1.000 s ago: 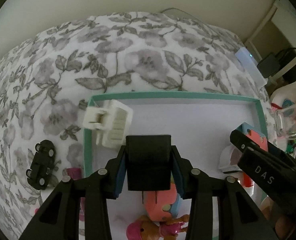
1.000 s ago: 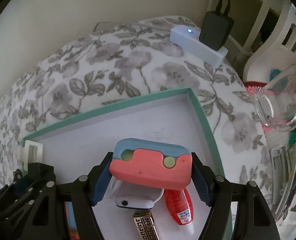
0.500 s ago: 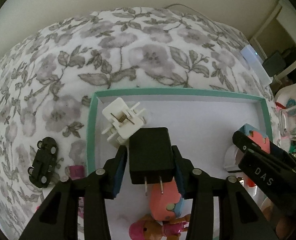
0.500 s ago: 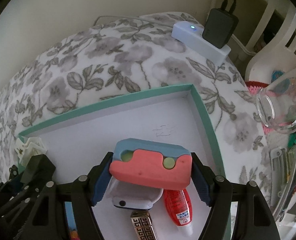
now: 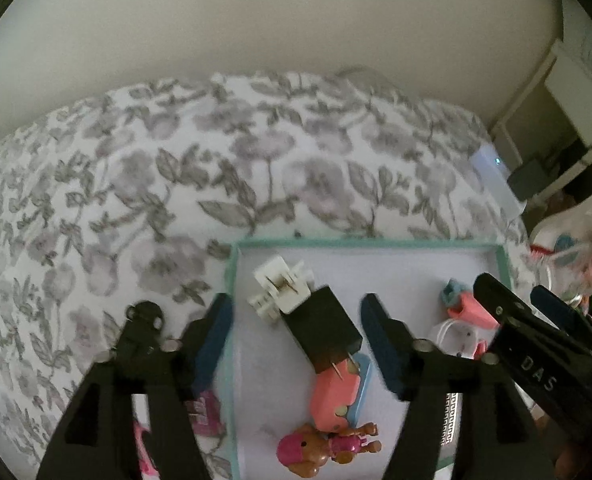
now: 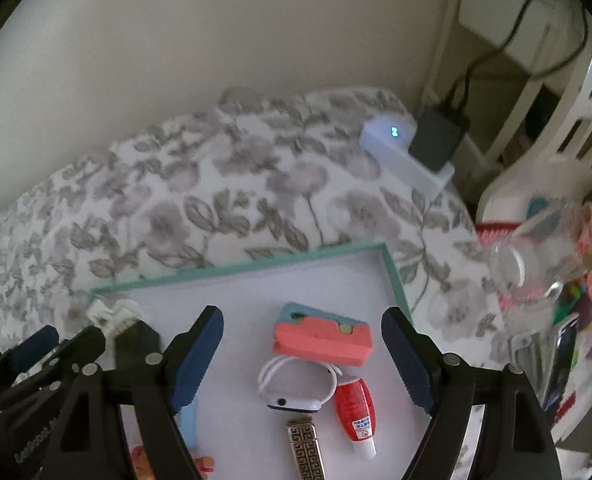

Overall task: Organize rigid objects
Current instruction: 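Carry the charger and eraser over the tray and open the left tool, then grasp the pink watch band with the left tool while the right tool grasps the white cube charger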

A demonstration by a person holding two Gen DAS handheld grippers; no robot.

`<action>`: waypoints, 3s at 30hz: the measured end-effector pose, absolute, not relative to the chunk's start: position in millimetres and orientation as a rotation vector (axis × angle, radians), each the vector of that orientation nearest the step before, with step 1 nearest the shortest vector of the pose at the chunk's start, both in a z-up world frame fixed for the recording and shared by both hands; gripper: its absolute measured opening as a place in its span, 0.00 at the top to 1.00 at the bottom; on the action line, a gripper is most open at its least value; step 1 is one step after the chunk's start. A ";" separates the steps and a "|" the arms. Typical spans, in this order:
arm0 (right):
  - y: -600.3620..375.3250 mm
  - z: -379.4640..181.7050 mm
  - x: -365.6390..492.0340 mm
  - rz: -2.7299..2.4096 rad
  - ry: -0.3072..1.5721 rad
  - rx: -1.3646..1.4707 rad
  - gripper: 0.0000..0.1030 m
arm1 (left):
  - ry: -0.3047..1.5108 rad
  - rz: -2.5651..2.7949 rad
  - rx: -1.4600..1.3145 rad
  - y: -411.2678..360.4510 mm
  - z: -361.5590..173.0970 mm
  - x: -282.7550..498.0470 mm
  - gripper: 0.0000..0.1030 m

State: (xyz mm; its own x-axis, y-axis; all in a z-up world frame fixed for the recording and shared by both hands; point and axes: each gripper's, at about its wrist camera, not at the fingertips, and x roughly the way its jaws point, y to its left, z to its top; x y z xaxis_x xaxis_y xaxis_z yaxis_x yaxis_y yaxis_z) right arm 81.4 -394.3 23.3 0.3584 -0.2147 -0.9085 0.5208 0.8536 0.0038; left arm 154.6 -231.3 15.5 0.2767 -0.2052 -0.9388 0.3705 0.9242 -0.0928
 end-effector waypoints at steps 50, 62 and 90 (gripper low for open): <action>-176.6 31.6 76.0 -0.099 1.124 0.072 0.00 | 1.180 0.070 -0.072 7.2 48.5 138.9 0.01; -183.5 -14.8 56.1 -0.111 1.241 0.139 0.00 | 1.442 0.101 -0.024 14.1 -43.2 104.7 0.02; -190.4 -18.7 78.9 -0.085 1.190 0.211 0.00 | 1.474 -0.095 0.131 -53.3 -71.8 89.2 0.81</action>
